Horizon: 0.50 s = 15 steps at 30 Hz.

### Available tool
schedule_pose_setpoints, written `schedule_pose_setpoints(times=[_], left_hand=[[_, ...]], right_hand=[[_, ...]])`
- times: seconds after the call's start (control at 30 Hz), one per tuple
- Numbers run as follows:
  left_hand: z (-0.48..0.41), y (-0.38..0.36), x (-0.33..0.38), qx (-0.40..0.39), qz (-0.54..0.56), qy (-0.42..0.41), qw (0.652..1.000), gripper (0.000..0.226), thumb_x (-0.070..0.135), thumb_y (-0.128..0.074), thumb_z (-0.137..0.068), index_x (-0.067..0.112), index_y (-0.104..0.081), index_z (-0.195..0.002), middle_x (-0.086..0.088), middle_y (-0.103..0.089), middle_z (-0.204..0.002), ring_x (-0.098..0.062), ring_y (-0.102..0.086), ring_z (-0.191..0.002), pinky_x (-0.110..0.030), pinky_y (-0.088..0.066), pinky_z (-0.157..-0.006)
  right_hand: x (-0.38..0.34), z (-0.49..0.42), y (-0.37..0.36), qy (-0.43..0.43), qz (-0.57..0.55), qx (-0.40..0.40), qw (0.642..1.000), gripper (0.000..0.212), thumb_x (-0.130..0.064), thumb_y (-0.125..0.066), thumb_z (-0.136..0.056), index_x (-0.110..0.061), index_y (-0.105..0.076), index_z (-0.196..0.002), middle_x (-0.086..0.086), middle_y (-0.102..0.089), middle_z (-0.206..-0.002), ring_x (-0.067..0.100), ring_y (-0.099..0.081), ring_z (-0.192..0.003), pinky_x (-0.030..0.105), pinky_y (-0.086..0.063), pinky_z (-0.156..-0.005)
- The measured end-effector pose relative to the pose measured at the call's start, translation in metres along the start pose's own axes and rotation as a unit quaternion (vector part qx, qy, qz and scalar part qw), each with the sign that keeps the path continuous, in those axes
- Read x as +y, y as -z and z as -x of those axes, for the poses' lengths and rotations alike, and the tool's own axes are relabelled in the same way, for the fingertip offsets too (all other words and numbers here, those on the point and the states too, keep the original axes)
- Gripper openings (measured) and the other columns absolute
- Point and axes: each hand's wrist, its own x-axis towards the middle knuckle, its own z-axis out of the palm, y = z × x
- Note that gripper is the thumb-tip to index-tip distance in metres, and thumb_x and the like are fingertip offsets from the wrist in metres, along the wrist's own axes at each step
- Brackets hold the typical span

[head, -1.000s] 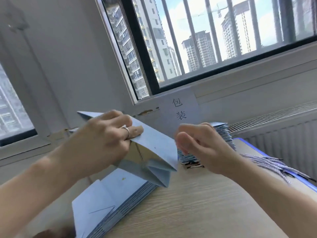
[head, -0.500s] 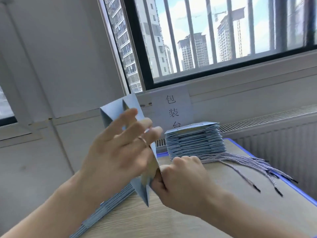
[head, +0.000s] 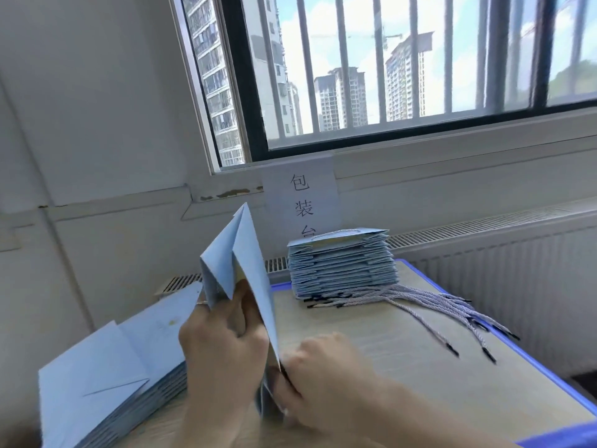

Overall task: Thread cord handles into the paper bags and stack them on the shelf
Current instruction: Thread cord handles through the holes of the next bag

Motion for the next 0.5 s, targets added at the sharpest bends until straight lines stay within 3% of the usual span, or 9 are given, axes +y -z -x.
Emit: schedule_pose_setpoints(times=[0.07, 0.13, 0.2, 0.27, 0.3, 0.4, 0.5], left_hand=[[-0.009, 0.004, 0.005, 0.018, -0.056, -0.108, 0.992, 0.020, -0.018, -0.056, -0.065, -0.001, -0.067, -0.060, -0.013, -0.042, -0.045, -0.026, -0.032, -0.041, -0.018, -0.022, -0.053], [-0.012, 0.007, 0.004, 0.001, -0.072, -0.181, 0.981, 0.029, -0.025, -0.050, -0.063, -0.001, -0.063, -0.055, -0.011, -0.042, -0.044, -0.027, -0.034, -0.038, -0.023, -0.022, -0.052], [-0.009, 0.003, -0.007, 0.001, -0.021, -0.157, 0.987, 0.033, -0.019, -0.055, -0.068, 0.009, -0.059, -0.051, -0.008, -0.037, -0.042, -0.027, -0.029, -0.038, -0.024, -0.022, -0.049], [-0.009, -0.004, -0.020, 0.016, 0.052, -0.080, 0.995, 0.039, 0.003, -0.052, -0.079, 0.026, -0.040, -0.050, 0.000, -0.026, -0.043, -0.019, -0.023, -0.039, -0.021, -0.022, -0.049], [-0.006, -0.006, -0.025, 0.017, 0.072, -0.055, 0.996, 0.036, 0.013, -0.048, -0.082, 0.025, -0.036, -0.051, 0.002, -0.025, -0.045, -0.013, -0.021, -0.041, -0.021, -0.020, -0.049], [0.004, -0.008, -0.031, 0.014, 0.102, -0.020, 0.994, 0.025, 0.017, -0.053, -0.084, 0.015, -0.063, -0.061, -0.004, -0.045, -0.049, -0.014, -0.037, -0.044, -0.030, -0.028, -0.043], [0.009, -0.006, -0.031, -0.016, 0.125, 0.017, 0.992, 0.019, 0.014, -0.056, -0.083, 0.020, -0.074, -0.079, -0.010, -0.063, -0.064, -0.028, -0.052, -0.056, -0.042, -0.041, -0.052]], right_hand=[[0.010, -0.003, 0.022, 0.028, -0.134, -0.147, 0.980, 0.046, -0.049, -0.034, -0.100, -0.016, -0.054, -0.075, 0.000, -0.056, -0.065, 0.023, -0.052, -0.066, 0.034, -0.039, -0.057], [0.026, -0.011, 0.041, 0.001, -0.264, -0.221, 0.939, 0.028, -0.033, -0.046, -0.102, -0.016, -0.061, -0.086, -0.005, -0.064, -0.072, 0.010, -0.053, -0.067, 0.026, -0.045, -0.063], [0.053, -0.025, 0.047, -0.027, -0.289, -0.177, 0.941, 0.016, -0.018, -0.051, -0.099, -0.016, -0.066, -0.093, -0.007, -0.068, -0.079, 0.006, -0.054, -0.065, 0.022, -0.047, -0.067], [0.083, -0.039, 0.037, -0.072, -0.235, -0.090, 0.965, 0.019, -0.011, -0.054, -0.096, -0.019, -0.071, -0.094, -0.012, -0.070, -0.085, 0.001, -0.056, -0.069, 0.025, -0.051, -0.073], [0.096, -0.044, 0.026, -0.099, -0.188, -0.042, 0.976, 0.021, -0.012, -0.055, -0.095, -0.024, -0.073, -0.096, -0.012, -0.071, -0.090, 0.003, -0.059, -0.079, 0.029, -0.053, -0.078], [0.116, -0.045, -0.012, -0.173, -0.068, 0.028, 0.982, 0.024, -0.024, -0.055, -0.098, -0.034, -0.072, -0.111, -0.010, -0.065, -0.112, 0.016, -0.051, -0.113, 0.038, -0.049, -0.089], [0.112, -0.041, -0.034, -0.166, 0.014, 0.000, 0.986, 0.026, -0.038, -0.054, -0.099, -0.035, -0.070, -0.118, -0.005, -0.059, -0.119, 0.020, -0.042, -0.121, 0.035, -0.044, -0.092]])
